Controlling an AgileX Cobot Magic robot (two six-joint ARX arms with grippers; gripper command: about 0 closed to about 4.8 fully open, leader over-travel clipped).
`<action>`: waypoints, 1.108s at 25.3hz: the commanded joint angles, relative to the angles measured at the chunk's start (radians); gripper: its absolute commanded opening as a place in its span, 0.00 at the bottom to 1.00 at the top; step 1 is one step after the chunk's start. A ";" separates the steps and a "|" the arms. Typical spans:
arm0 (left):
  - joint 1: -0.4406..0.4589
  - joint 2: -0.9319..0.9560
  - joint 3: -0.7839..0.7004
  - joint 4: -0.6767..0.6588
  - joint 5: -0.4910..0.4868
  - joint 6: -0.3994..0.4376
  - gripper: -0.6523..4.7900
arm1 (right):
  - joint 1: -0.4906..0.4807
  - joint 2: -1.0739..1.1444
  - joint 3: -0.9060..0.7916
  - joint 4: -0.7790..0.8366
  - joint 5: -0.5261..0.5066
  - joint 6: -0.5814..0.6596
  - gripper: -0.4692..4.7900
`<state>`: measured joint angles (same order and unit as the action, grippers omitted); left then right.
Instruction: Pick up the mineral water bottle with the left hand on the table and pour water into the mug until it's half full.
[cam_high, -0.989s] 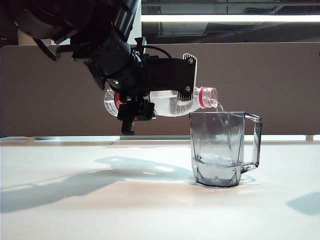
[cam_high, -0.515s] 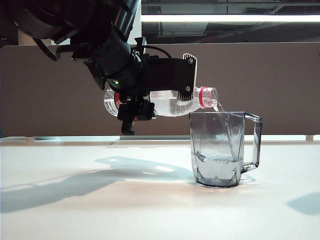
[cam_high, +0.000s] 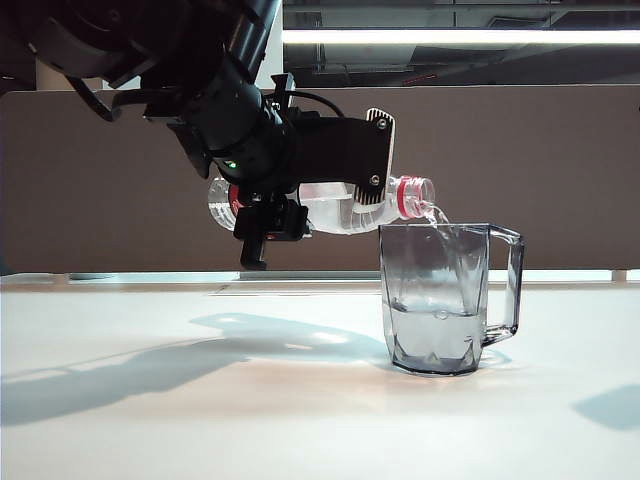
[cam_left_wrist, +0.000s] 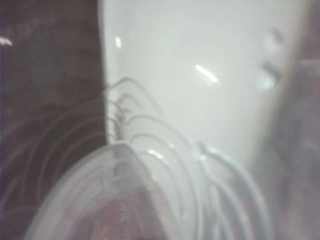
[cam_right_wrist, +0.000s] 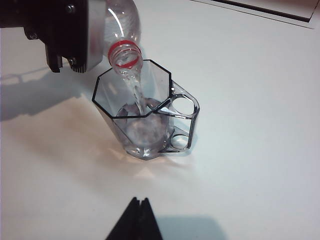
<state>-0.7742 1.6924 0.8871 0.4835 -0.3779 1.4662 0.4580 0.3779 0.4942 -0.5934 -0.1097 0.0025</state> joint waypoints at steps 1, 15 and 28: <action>0.000 -0.007 0.009 0.050 -0.004 -0.001 0.56 | 0.000 0.000 0.008 0.014 -0.005 -0.004 0.09; 0.000 -0.007 0.009 0.049 -0.003 -0.146 0.56 | 0.000 0.000 0.008 0.014 -0.004 -0.004 0.09; 0.000 -0.010 0.009 0.049 -0.001 -0.333 0.56 | 0.000 0.000 0.008 0.014 -0.004 -0.011 0.09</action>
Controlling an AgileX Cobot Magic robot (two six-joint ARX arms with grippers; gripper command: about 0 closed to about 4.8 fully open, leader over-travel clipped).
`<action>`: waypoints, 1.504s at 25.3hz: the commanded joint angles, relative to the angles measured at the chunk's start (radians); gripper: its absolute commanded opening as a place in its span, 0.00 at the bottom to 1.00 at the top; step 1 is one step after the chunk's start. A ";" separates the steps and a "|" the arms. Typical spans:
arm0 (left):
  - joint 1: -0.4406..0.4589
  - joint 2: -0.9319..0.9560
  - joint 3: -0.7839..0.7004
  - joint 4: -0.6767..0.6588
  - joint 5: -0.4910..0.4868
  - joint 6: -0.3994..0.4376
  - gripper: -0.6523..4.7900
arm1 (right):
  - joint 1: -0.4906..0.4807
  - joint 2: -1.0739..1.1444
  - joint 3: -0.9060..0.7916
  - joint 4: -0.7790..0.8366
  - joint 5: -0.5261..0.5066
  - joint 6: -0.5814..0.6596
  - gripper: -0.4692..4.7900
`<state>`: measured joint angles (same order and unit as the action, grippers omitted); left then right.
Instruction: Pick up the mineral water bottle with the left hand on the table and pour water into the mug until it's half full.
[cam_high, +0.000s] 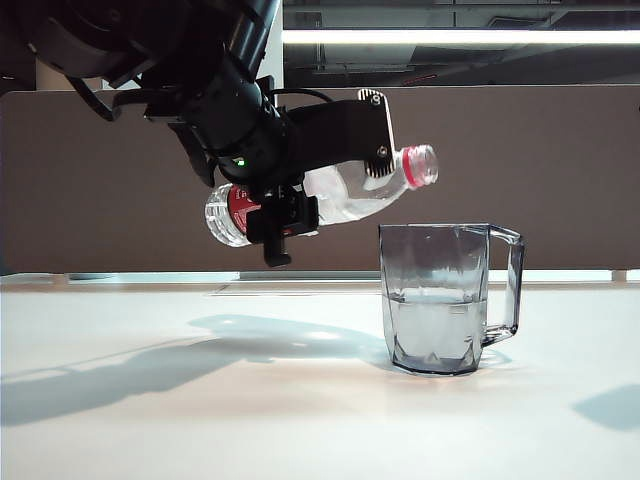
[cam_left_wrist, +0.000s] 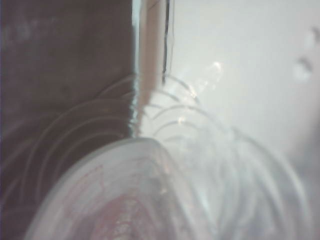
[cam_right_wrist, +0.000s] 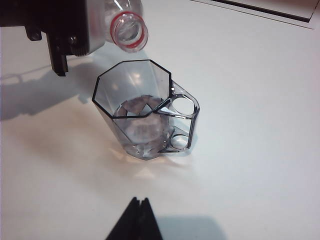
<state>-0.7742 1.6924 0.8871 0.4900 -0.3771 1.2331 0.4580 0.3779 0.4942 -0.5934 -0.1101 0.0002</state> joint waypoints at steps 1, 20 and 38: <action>0.000 -0.011 0.009 0.043 -0.001 -0.137 0.56 | 0.000 0.000 0.008 0.014 -0.004 -0.009 0.09; 0.117 -0.154 -0.029 -0.040 0.224 -1.112 0.56 | 0.000 0.000 0.008 0.013 -0.004 -0.009 0.09; 0.198 -0.208 -0.252 0.162 0.198 -1.403 0.56 | 0.000 0.000 0.008 0.006 -0.005 -0.008 0.09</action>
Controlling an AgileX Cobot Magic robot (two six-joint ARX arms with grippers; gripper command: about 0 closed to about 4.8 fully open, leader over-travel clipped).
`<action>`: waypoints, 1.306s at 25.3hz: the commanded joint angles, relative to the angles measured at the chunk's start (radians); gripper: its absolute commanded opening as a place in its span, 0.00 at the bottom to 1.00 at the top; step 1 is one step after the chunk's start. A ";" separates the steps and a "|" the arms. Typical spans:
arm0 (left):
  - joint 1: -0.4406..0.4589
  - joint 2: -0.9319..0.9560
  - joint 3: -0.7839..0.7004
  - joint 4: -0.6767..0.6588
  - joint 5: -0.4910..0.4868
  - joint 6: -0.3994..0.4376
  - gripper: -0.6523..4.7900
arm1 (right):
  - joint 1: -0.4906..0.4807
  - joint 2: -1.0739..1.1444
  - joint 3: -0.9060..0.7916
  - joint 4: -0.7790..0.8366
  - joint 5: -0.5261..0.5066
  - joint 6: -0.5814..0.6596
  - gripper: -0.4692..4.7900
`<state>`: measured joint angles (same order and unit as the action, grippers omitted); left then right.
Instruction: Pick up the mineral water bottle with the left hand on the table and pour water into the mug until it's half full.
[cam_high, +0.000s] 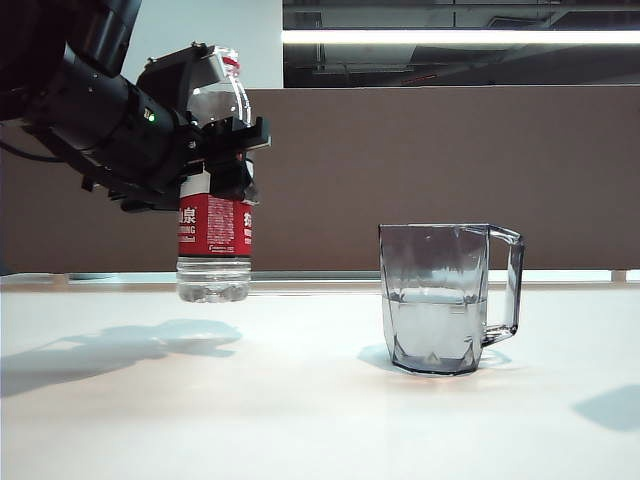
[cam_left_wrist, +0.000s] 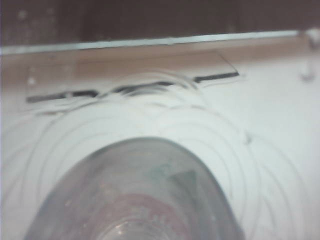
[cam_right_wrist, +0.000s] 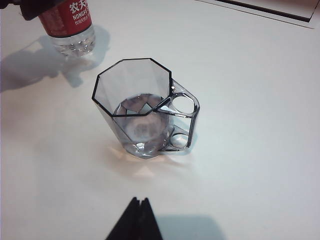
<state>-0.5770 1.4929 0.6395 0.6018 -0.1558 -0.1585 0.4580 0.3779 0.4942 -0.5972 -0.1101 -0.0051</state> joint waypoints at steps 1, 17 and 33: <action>-0.001 -0.009 -0.004 0.050 -0.018 -0.011 0.56 | 0.000 0.000 0.008 0.007 -0.004 -0.003 0.09; 0.001 -0.008 -0.005 0.043 -0.005 -0.010 0.56 | 0.000 0.000 0.008 0.001 -0.004 -0.003 0.09; 0.002 -0.007 -0.208 0.282 -0.048 -0.005 0.56 | 0.000 0.000 0.008 -0.002 -0.004 -0.003 0.09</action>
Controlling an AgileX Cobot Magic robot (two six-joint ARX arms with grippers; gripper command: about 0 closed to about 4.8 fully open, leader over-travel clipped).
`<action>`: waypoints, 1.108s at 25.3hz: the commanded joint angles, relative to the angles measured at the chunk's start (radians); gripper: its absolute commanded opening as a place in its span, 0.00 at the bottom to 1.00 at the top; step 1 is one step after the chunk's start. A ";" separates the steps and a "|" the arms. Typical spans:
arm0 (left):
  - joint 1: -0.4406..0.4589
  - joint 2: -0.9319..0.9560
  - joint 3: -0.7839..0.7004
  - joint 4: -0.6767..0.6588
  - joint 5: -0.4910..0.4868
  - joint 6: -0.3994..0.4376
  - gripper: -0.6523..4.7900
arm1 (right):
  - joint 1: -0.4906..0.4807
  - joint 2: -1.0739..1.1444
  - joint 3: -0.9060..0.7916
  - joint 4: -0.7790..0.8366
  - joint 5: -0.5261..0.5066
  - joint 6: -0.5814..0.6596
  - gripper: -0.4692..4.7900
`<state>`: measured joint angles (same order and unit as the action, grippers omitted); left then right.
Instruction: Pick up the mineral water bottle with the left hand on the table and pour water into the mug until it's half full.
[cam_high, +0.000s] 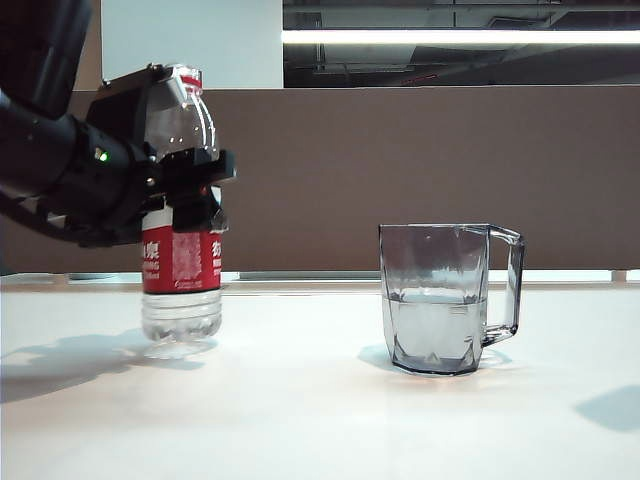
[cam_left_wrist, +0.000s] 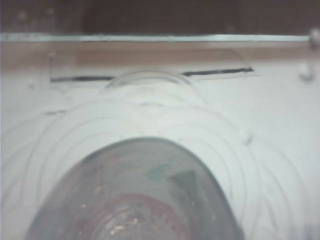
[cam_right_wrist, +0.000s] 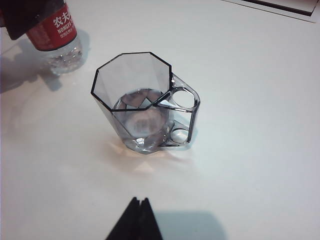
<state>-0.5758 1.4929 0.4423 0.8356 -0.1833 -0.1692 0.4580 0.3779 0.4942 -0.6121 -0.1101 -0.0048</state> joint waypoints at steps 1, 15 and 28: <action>0.000 -0.007 -0.014 0.049 -0.022 0.006 0.56 | 0.000 0.000 0.008 0.013 -0.004 -0.003 0.09; 0.000 -0.007 -0.018 0.012 -0.010 0.045 0.95 | 0.000 0.000 0.008 0.014 -0.004 -0.003 0.09; 0.000 -0.085 -0.017 -0.143 0.029 0.121 0.99 | 0.000 0.000 0.008 0.014 -0.004 -0.003 0.09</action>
<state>-0.5762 1.4231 0.4213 0.7223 -0.1581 -0.0765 0.4580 0.3779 0.4942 -0.6121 -0.1097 -0.0051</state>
